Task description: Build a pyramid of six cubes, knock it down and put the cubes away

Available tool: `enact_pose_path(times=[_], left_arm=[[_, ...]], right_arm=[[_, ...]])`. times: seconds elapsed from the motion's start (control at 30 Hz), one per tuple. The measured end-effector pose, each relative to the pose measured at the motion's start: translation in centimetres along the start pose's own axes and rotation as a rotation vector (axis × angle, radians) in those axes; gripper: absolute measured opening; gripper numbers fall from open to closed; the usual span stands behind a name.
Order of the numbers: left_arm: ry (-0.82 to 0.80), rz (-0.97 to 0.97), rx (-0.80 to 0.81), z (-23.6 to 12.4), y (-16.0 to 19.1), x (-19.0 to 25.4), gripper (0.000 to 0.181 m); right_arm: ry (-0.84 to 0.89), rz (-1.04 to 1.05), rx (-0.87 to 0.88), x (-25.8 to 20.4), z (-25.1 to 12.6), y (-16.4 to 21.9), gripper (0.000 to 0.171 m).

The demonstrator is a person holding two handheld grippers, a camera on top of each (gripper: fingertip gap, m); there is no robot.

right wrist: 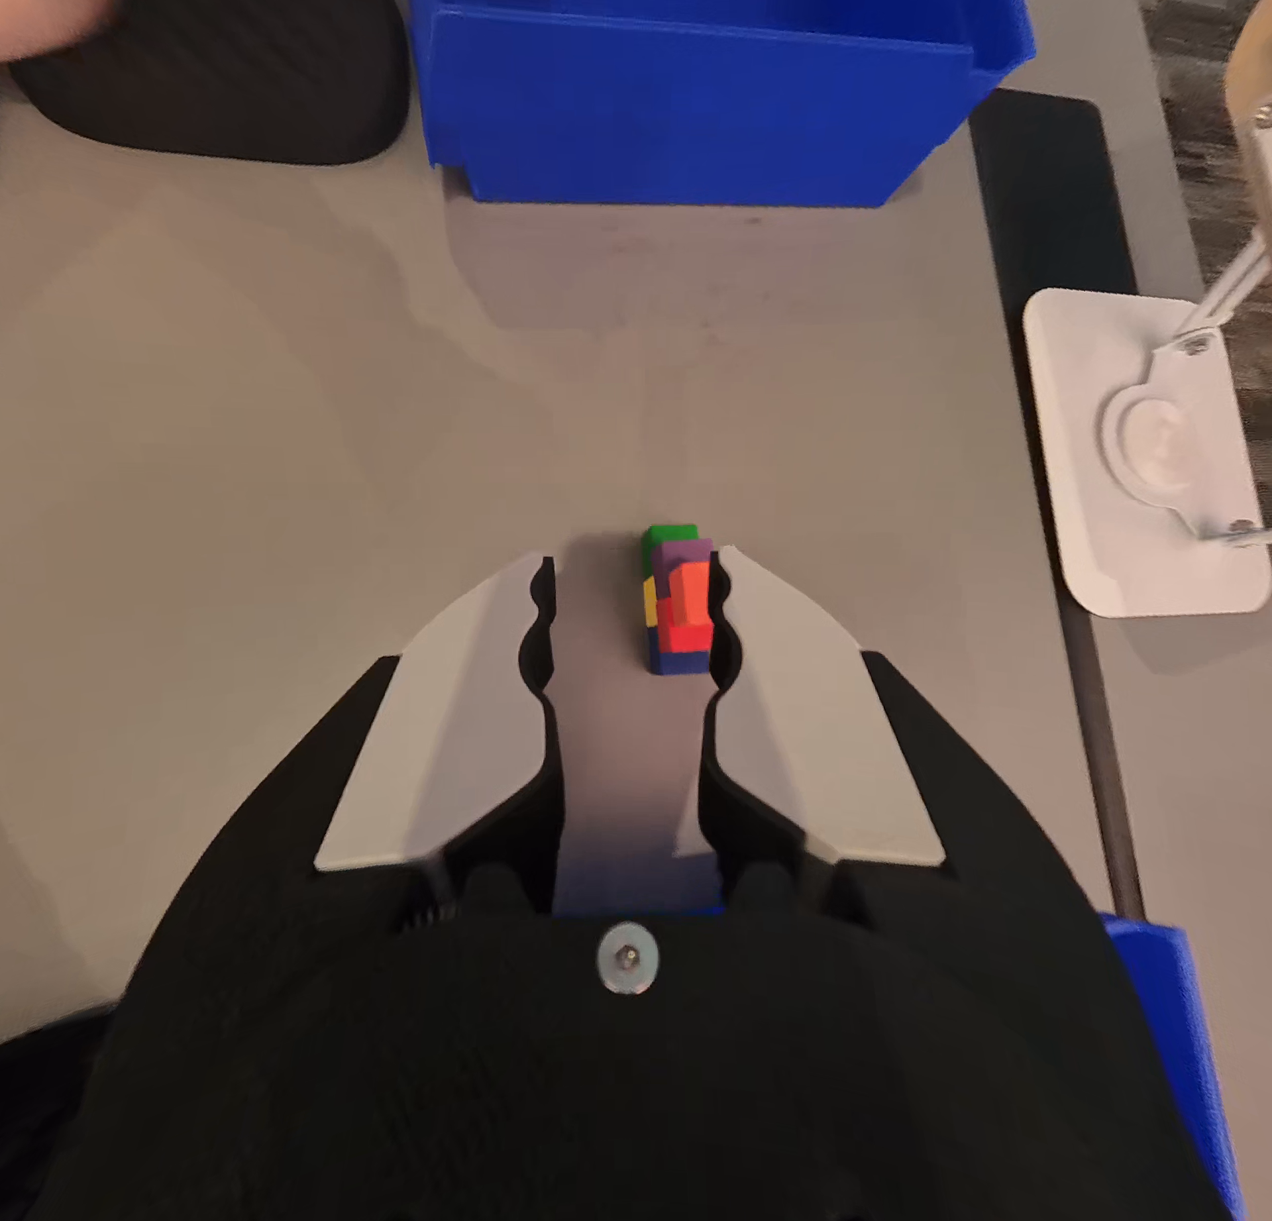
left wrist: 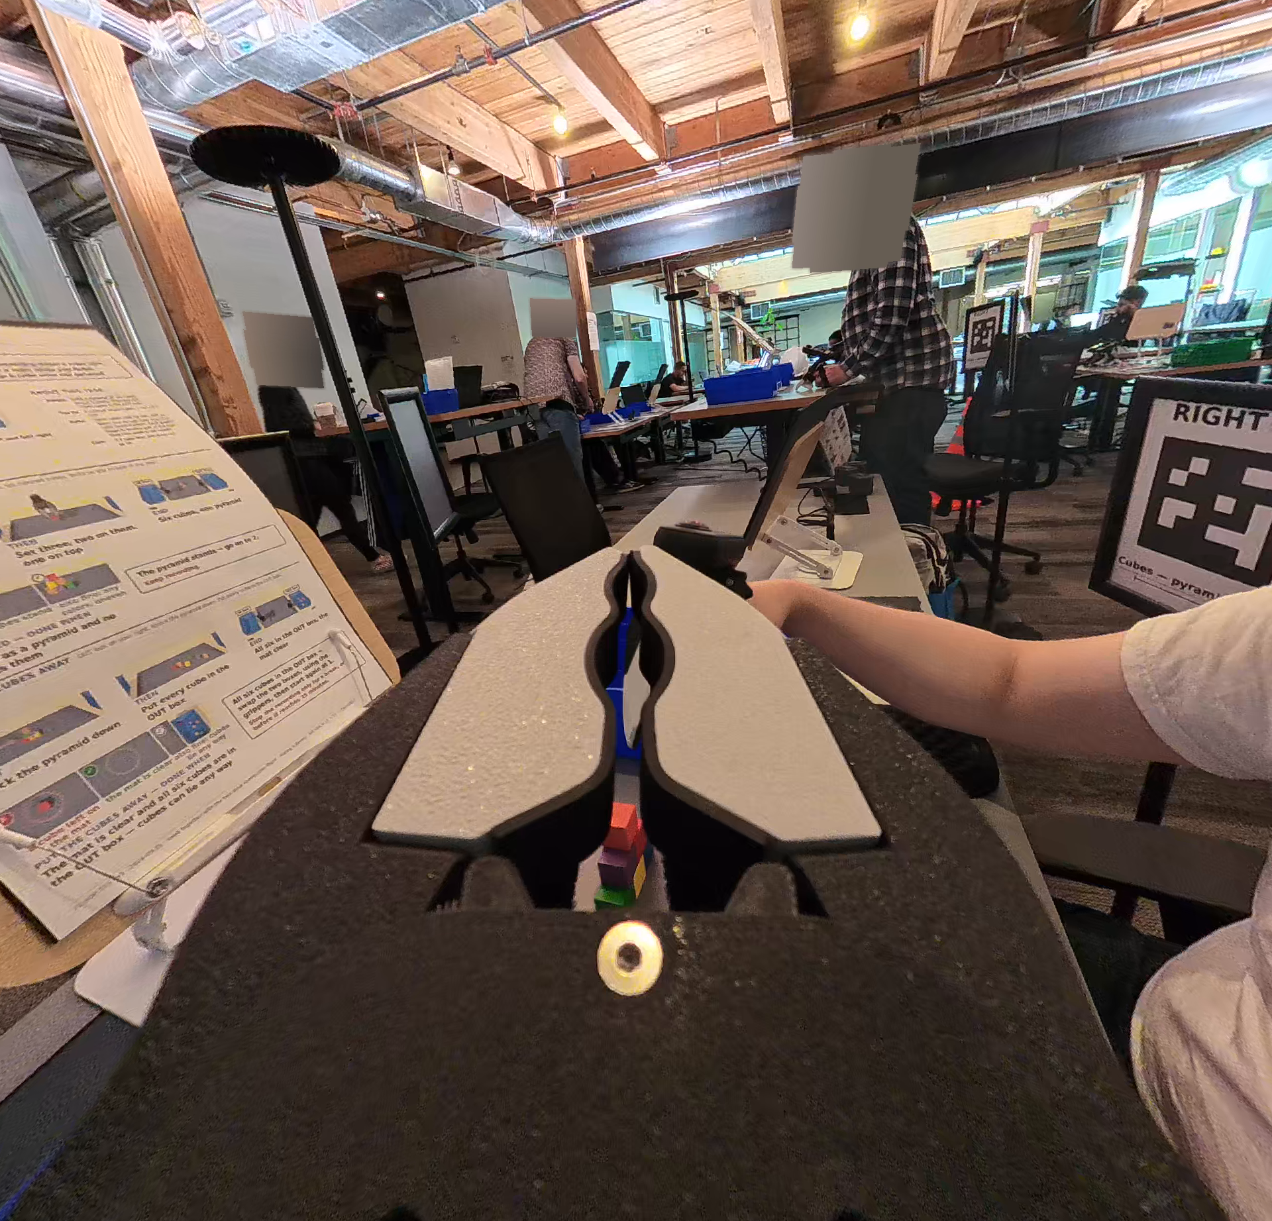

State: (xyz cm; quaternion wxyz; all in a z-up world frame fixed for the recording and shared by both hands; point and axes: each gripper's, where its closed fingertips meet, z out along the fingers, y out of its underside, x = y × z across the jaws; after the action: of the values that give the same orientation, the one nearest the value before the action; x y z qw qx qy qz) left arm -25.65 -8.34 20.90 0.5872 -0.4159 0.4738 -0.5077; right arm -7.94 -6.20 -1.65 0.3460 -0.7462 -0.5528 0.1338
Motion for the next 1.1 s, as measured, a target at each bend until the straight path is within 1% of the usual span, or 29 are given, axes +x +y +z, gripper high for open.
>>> enact_pose_path(times=[0.13, 0.33, 0.37, 0.4, 0.43, 0.47, 0.57, 0.7, 0.8, 0.93, 1.03, 1.1], left_arm=[[-0.003, 0.009, 0.025, -0.8, -0.8, 0.2, 0.0], [0.004, 0.008, 0.055, -1.7, -1.6, 0.3, 0.0], [0.003, 0.009, 0.059, -1.8, -1.7, 0.4, 0.0], [0.002, 0.01, 0.064, -1.9, -1.8, 0.4, 0.0], [0.002, 0.011, 0.069, -2.0, -1.9, 0.4, 0.0], [0.003, 0.013, 0.073, -2.0, -2.0, 0.4, 0.0], [0.001, 0.018, 0.077, -2.2, -2.1, 0.5, 0.0], [0.001, 0.022, 0.084, -2.3, -2.3, 0.6, 0.0], [0.0, 0.023, 0.083, -2.2, -2.3, 0.6, 0.0], [0.004, 0.022, 0.076, -2.0, -2.1, 0.6, 0.0], [0.007, 0.023, 0.067, -1.8, -1.9, 0.5, 0.0], [0.007, 0.024, 0.063, -1.8, -1.8, 0.5, 0.0]], right_arm=[[-0.037, 0.006, -0.036, -0.9, 0.9, 0.3, 0.043], [-0.093, -0.014, -0.191, -3.1, 4.0, 3.1, 0.04], [-0.108, -0.014, -0.217, -3.6, 4.6, 3.7, 0.036], [-0.135, -0.011, -0.24, -4.4, 5.2, 4.2, 0.021], [-0.198, -0.003, -0.265, -5.8, 5.7, 4.7, 0.001], [-0.24, 0.006, -0.279, -6.9, 6.2, 4.9, 0.001], [-0.227, -0.062, -0.315, -8.2, 7.5, 5.7, 0.001], [-0.27, -0.066, -0.345, -9.5, 8.3, 6.2, 0.001], [-0.246, -0.055, -0.366, -8.6, 8.7, 6.7, 0.001], [-0.144, -0.021, -0.435, -5.3, 9.3, 7.8, 0.001], [0.048, -0.009, -0.546, -0.5, 9.4, 9.4, 0.001], [0.19, -0.007, -0.545, 2.9, 9.2, 9.1, 0.001]])
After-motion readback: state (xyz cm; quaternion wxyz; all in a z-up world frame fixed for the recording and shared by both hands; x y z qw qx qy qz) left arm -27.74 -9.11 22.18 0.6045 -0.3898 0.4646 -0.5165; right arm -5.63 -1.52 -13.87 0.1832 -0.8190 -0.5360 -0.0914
